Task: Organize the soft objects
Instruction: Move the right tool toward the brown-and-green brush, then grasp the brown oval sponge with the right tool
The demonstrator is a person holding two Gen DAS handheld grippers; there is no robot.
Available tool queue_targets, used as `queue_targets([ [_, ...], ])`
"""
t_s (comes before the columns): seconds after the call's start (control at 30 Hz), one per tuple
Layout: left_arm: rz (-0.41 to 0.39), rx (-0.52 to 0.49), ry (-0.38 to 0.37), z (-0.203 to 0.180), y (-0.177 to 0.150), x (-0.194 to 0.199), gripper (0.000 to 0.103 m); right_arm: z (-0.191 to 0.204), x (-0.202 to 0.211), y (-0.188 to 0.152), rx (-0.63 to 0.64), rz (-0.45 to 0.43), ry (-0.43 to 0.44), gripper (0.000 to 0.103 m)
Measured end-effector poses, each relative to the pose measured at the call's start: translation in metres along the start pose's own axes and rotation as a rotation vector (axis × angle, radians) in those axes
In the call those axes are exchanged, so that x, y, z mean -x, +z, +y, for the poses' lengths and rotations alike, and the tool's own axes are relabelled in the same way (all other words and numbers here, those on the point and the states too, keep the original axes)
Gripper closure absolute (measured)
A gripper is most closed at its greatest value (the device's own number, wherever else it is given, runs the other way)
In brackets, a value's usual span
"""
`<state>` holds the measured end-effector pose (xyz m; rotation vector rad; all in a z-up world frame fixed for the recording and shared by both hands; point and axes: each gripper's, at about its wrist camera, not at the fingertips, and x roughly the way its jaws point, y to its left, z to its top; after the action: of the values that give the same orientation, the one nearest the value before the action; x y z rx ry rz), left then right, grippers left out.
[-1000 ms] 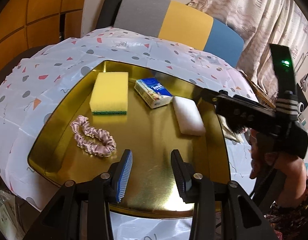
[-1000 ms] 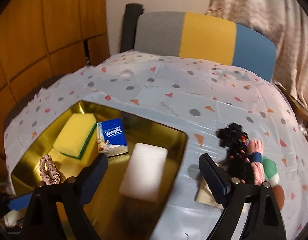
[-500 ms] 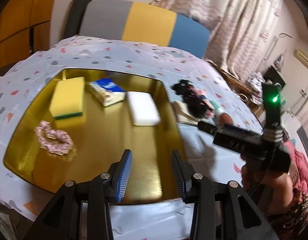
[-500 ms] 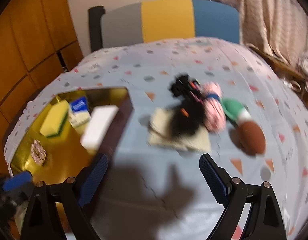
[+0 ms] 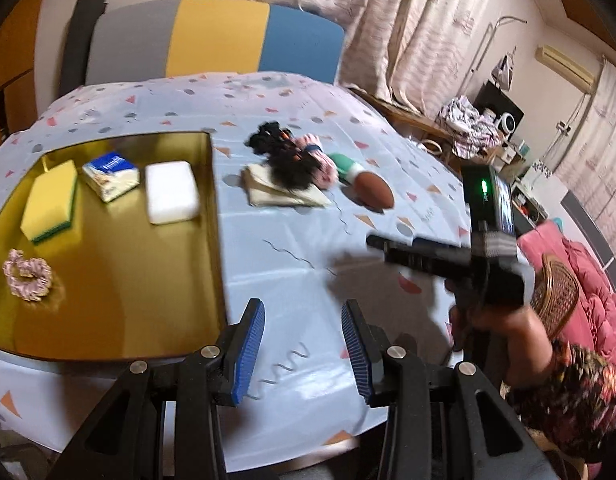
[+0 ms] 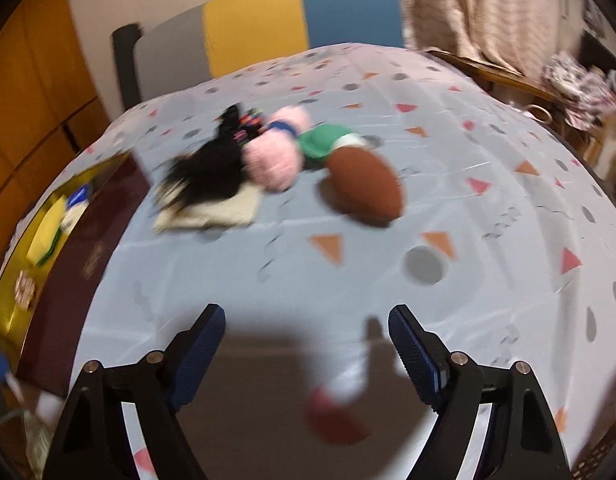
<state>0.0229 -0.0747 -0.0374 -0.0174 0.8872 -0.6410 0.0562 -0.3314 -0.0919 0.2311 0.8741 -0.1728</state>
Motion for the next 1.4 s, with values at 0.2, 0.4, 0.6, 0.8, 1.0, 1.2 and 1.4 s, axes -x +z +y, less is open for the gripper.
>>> queue_targets([
  [0.2, 0.016, 0.02, -0.004, -0.017, 0.002, -0.011, 0.063, -0.016, -0.013, 0.052, 0.024, -0.063, -0.048, 0.019],
  [0.4, 0.029, 0.026, 0.018, -0.023, 0.003, -0.014, 0.063, -0.019, -0.045, 0.086, 0.077, -0.045, -0.043, 0.028],
  [0.6, 0.046, 0.047, 0.036, -0.021, 0.005, -0.02, 0.063, -0.023, -0.07, 0.077, 0.085, 0.009, -0.026, 0.045],
  [0.8, 0.05, 0.045, 0.044, -0.027, 0.015, -0.028, 0.063, -0.033, -0.062, 0.066, 0.087, -0.032, -0.005, 0.057],
  [1.0, 0.037, 0.043, 0.037, -0.044, 0.043, -0.041, 0.063, -0.044, -0.048, 0.052, 0.054, -0.065, -0.007, 0.057],
  [1.2, 0.058, 0.04, 0.041, -0.064, 0.084, -0.073, 0.062, -0.061, -0.04, 0.044, -0.037, -0.109, 0.018, 0.057],
  [1.4, 0.086, 0.018, 0.084, -0.075, 0.128, -0.119, 0.062, -0.075, -0.036, 0.035, -0.109, -0.133, 0.063, 0.057],
])
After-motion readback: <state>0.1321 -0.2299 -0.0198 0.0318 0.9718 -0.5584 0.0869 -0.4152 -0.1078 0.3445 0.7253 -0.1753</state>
